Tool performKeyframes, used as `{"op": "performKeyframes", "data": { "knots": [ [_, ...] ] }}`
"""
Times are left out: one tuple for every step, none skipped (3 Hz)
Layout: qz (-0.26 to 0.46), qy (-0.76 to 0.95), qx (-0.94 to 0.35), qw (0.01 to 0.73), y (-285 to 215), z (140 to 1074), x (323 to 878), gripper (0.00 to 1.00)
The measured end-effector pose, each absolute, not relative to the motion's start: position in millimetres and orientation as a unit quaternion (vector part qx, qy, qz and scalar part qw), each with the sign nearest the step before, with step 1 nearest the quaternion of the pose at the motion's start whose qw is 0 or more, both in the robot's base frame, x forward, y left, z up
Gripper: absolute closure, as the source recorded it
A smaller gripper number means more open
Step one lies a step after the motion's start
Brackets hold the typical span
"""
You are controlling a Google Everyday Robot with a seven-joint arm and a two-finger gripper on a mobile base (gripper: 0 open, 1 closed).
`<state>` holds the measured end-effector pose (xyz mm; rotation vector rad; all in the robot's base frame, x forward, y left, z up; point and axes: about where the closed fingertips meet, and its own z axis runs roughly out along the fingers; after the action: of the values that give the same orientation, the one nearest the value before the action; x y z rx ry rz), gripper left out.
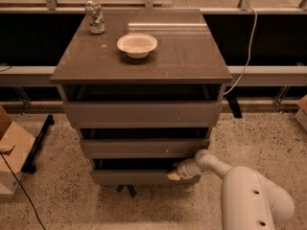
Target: Open bottom drawer
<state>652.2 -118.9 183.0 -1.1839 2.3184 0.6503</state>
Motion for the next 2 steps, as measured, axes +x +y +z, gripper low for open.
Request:
{"op": "performKeyframes", "data": {
  "knots": [
    [0.236, 0.841, -0.430, 0.227, -118.9, 188.8, 652.2, 0.87],
    [0.236, 0.842, -0.429, 0.226, -119.1, 188.7, 649.9, 1.00]
  ]
}}
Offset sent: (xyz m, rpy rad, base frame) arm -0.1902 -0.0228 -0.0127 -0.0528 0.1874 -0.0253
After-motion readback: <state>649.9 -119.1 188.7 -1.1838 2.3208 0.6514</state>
